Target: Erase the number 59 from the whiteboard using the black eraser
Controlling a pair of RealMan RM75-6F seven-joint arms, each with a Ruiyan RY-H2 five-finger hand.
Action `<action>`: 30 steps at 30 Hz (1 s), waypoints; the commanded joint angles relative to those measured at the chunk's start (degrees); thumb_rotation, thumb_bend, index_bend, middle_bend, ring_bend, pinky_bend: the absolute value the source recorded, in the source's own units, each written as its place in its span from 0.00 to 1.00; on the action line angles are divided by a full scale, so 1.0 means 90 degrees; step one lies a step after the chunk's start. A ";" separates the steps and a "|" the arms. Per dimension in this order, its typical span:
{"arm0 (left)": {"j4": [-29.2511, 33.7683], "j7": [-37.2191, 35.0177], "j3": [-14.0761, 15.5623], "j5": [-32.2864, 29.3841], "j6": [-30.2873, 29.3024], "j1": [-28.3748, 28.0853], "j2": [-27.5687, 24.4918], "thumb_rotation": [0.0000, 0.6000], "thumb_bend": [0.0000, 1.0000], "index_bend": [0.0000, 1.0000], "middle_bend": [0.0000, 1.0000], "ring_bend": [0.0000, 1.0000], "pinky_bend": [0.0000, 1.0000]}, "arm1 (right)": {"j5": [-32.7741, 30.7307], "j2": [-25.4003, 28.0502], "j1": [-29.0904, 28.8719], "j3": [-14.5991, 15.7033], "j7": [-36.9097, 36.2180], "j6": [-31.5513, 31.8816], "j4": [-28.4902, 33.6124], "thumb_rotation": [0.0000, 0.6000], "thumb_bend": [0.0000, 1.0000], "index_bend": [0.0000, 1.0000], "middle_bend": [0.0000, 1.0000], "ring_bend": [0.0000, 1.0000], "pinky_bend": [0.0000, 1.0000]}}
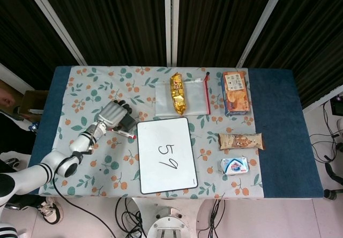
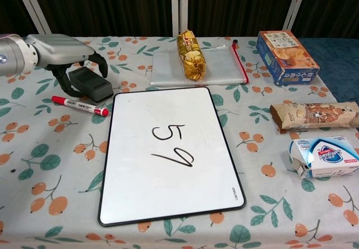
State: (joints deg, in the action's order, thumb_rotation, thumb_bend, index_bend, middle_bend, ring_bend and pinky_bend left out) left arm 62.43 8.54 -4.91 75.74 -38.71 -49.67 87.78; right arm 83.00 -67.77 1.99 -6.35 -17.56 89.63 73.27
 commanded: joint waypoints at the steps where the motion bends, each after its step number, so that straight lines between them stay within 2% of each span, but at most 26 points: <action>1: -0.0030 -0.0020 0.0021 0.0007 0.0018 -0.0012 0.0020 1.00 0.25 0.31 0.25 0.17 0.31 | 0.0004 0.0000 -0.0005 0.0001 0.0008 -0.0005 0.0002 1.00 0.21 0.00 0.00 0.00 0.00; 5: -0.0045 -0.0110 0.0022 -0.0004 0.0022 -0.0019 0.0043 1.00 0.30 0.35 0.26 0.19 0.33 | 0.0015 0.0006 -0.0023 0.0001 0.0037 -0.0024 0.0018 1.00 0.21 0.00 0.00 0.00 0.00; 15: -0.0059 -0.0244 0.0026 -0.0054 0.0039 -0.0022 0.0049 1.00 0.31 0.43 0.32 0.27 0.40 | -0.0002 0.0010 -0.0055 0.0003 0.0125 -0.0090 0.0068 1.00 0.21 0.00 0.00 0.00 0.00; 24: -0.0164 -0.0476 0.0010 0.0092 -0.0345 0.0085 0.0164 1.00 0.31 0.52 0.41 0.35 0.47 | -0.0016 0.0014 -0.0032 0.0000 0.0115 -0.0063 0.0066 1.00 0.21 0.00 0.00 0.00 0.00; 30: 0.0062 -0.0554 -0.0033 0.0200 -0.0563 0.0107 0.0034 1.00 0.33 0.54 0.43 0.35 0.47 | -0.0015 0.0009 -0.0019 -0.0009 0.0096 -0.0030 0.0059 1.00 0.21 0.00 0.00 0.00 0.00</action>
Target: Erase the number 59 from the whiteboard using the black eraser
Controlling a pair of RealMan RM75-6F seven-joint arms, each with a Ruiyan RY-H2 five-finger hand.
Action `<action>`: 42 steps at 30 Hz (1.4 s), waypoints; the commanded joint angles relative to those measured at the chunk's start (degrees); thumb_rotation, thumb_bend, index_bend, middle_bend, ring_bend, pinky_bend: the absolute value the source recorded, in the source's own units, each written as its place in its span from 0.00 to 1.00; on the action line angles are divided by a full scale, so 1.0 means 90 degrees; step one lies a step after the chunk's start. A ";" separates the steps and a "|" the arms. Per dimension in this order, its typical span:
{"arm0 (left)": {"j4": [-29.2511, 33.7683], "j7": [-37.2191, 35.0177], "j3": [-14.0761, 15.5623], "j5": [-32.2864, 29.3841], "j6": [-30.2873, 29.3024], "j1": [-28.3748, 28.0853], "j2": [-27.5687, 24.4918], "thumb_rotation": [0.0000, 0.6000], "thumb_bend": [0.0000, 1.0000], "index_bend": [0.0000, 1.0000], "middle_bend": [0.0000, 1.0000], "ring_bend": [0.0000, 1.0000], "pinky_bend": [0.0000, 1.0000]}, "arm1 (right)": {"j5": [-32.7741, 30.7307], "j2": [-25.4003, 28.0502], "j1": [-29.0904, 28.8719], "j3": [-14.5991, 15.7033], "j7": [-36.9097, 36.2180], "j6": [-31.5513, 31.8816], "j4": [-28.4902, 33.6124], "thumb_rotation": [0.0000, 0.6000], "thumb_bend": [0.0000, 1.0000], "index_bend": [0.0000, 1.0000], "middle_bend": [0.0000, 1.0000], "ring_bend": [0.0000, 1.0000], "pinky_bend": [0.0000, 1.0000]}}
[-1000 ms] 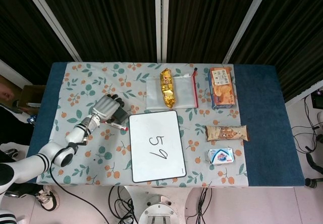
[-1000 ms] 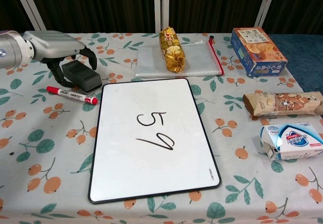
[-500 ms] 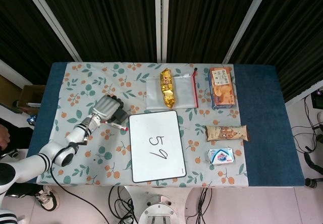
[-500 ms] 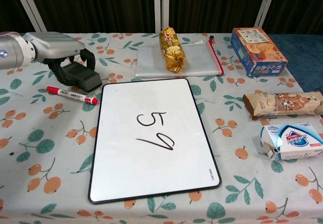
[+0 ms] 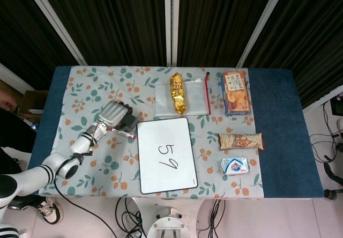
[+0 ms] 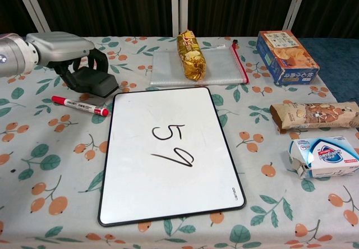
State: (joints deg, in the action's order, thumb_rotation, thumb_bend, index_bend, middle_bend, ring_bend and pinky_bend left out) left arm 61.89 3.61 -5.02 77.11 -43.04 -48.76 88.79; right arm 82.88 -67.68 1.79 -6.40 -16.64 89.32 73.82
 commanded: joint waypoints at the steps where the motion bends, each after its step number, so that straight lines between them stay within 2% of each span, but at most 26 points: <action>1: 0.0210 0.0004 -0.0036 0.0074 -0.0136 0.0008 -0.0130 1.00 0.34 0.54 0.43 0.36 0.47 | -0.0006 -0.0002 0.0005 -0.0004 -0.0013 0.0005 -0.0006 1.00 0.21 0.00 0.00 0.00 0.00; 7: 0.1120 0.0443 -0.0081 0.0220 -0.0615 0.0099 -0.0583 1.00 0.34 0.55 0.44 0.36 0.48 | 0.0001 -0.0031 -0.0004 0.0001 -0.0070 -0.0017 -0.0053 1.00 0.21 0.00 0.00 0.00 0.00; 10: 0.1843 0.0996 -0.0008 0.0270 -0.0830 0.0195 -0.0891 1.00 0.34 0.55 0.44 0.36 0.48 | 0.0003 -0.0044 -0.0012 0.0001 -0.0107 -0.0031 -0.0092 1.00 0.21 0.00 0.00 0.00 0.00; 15: 0.3272 0.2006 0.0294 0.0560 -0.1210 0.0412 -0.1332 1.00 0.34 0.55 0.44 0.36 0.47 | 0.0006 -0.0074 -0.0048 -0.0011 -0.0180 -0.0073 -0.0166 1.00 0.21 0.00 0.00 0.00 0.00; 20: 0.4013 0.3083 0.0630 0.0783 -0.1548 0.0679 -0.1186 1.00 0.34 0.55 0.44 0.36 0.47 | 0.0039 -0.0118 -0.0049 0.0011 -0.0254 -0.0071 -0.0239 1.00 0.21 0.00 0.00 0.00 0.00; 27: 0.4300 0.3995 0.0962 0.0704 -0.1777 0.1048 -0.0556 1.00 0.33 0.55 0.44 0.36 0.46 | -0.0014 -0.0118 0.0000 -0.0019 -0.0400 -0.0017 -0.0347 1.00 0.21 0.00 0.00 0.00 0.00; 34: 0.4036 0.4006 0.1188 0.1290 -0.1707 0.1053 -0.0128 1.00 0.34 0.55 0.44 0.36 0.46 | -0.0070 -0.0037 0.0068 -0.0053 -0.0431 0.0058 -0.0317 1.00 0.21 0.00 0.00 0.00 0.00; 42: 0.3437 0.3967 0.1127 0.1500 -0.1792 0.1129 0.0280 1.00 0.34 0.56 0.45 0.37 0.46 | -0.0116 -0.0018 0.0061 -0.0080 -0.0316 0.0026 -0.0205 1.00 0.21 0.00 0.00 0.00 0.00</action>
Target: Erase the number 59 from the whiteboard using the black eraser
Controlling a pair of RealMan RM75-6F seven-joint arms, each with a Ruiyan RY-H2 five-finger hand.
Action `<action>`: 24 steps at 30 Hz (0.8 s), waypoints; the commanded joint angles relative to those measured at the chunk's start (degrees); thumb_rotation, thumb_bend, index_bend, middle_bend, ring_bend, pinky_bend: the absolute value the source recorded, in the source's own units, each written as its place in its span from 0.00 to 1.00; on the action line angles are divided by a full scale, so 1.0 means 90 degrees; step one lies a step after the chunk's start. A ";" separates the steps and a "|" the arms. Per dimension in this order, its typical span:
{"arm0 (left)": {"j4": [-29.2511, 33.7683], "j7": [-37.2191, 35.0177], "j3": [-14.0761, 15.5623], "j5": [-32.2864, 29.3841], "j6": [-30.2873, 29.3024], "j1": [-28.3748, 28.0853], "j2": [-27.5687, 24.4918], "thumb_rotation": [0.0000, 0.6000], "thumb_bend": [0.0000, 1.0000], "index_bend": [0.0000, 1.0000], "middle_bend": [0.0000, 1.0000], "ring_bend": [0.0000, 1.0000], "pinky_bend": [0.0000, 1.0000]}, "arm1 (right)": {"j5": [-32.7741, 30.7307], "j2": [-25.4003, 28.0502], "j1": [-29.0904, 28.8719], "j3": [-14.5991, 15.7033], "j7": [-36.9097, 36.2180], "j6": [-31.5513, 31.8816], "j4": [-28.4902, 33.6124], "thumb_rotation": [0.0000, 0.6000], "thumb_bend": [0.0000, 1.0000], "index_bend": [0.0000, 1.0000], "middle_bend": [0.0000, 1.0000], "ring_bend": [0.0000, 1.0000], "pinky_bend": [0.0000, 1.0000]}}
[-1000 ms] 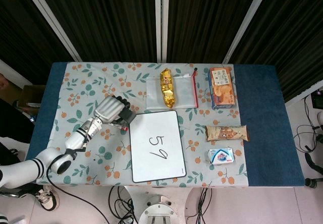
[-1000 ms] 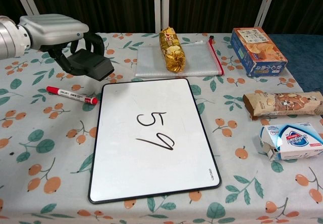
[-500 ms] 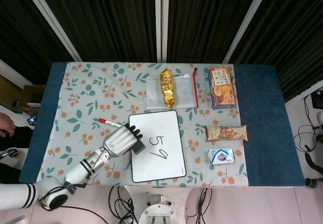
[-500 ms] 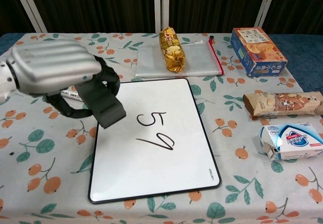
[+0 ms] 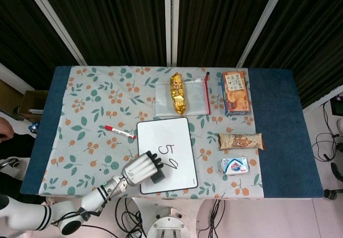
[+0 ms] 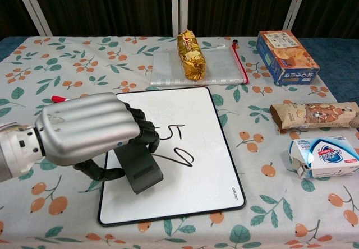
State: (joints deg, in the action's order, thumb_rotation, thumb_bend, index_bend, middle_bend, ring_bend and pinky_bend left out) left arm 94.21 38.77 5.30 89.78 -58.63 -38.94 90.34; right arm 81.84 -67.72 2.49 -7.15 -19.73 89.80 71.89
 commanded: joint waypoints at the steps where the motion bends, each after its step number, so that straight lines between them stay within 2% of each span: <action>1: -0.0192 0.0072 -0.0021 0.0095 -0.0049 0.0043 0.0134 1.00 0.34 0.56 0.45 0.37 0.46 | 0.0009 -0.0020 -0.0028 0.0009 0.0050 -0.0044 0.0016 1.00 0.22 0.00 0.00 0.00 0.00; 24: -0.0596 0.0040 -0.0368 -0.0233 0.0363 -0.0081 0.0658 1.00 0.35 0.57 0.47 0.38 0.47 | 0.0018 -0.0096 -0.0039 0.0031 -0.0047 -0.0113 -0.0139 1.00 0.22 0.00 0.00 0.00 0.00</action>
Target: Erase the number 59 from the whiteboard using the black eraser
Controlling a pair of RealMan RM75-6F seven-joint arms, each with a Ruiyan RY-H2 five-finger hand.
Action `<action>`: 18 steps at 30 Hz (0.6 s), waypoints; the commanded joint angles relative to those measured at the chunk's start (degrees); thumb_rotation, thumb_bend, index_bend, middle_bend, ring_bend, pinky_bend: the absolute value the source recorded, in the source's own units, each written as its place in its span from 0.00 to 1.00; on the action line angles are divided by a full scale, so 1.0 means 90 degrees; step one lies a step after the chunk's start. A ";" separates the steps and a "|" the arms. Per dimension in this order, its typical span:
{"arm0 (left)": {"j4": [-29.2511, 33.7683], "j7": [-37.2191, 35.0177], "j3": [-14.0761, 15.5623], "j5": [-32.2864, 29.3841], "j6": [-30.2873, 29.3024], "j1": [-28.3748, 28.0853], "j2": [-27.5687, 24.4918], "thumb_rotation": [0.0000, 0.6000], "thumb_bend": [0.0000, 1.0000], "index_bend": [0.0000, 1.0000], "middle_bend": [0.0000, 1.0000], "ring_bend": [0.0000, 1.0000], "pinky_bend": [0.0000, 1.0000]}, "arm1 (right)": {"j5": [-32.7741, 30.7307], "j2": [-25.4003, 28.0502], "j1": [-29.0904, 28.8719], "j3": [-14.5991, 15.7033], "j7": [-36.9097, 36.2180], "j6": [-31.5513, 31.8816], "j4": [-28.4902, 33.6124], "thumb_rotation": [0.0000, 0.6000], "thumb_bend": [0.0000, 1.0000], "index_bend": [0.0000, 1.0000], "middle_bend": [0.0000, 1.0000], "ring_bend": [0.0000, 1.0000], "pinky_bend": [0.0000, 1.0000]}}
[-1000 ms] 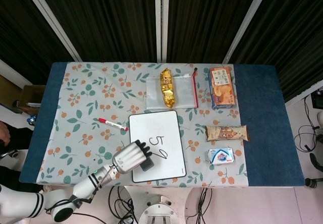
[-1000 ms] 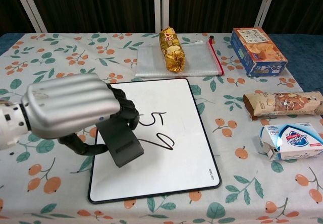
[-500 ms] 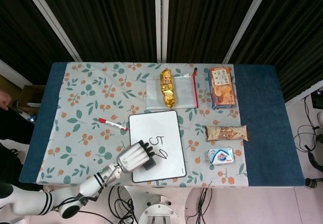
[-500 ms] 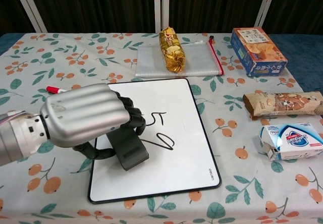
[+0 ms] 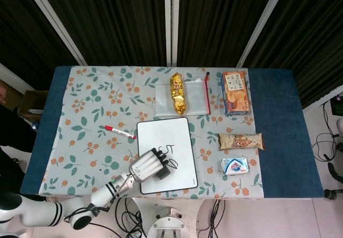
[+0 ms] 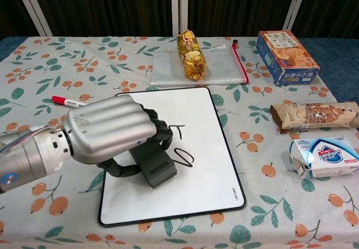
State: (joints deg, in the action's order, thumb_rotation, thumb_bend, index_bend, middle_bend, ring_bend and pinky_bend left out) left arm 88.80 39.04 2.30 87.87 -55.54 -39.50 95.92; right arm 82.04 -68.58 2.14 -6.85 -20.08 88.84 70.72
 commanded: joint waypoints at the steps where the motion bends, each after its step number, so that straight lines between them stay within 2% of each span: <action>1: 0.0017 0.0009 -0.0065 -0.0033 0.0025 -0.0031 0.0065 1.00 0.35 0.57 0.47 0.38 0.47 | -0.0005 -0.0003 -0.0002 -0.0004 -0.0011 -0.0006 -0.0017 1.00 0.22 0.00 0.00 0.00 0.00; 18: -0.0240 0.0279 -0.0426 -0.0375 0.0279 -0.0299 0.0827 1.00 0.35 0.57 0.47 0.38 0.47 | -0.0020 -0.0021 0.0043 -0.0026 -0.0214 0.0043 -0.0152 1.00 0.22 0.00 0.00 0.00 0.00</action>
State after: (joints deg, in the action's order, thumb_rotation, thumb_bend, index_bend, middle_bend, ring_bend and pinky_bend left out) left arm 87.05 41.37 -1.21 84.79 -53.28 -41.89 102.89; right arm 81.84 -68.76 2.51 -7.09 -22.00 89.20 69.37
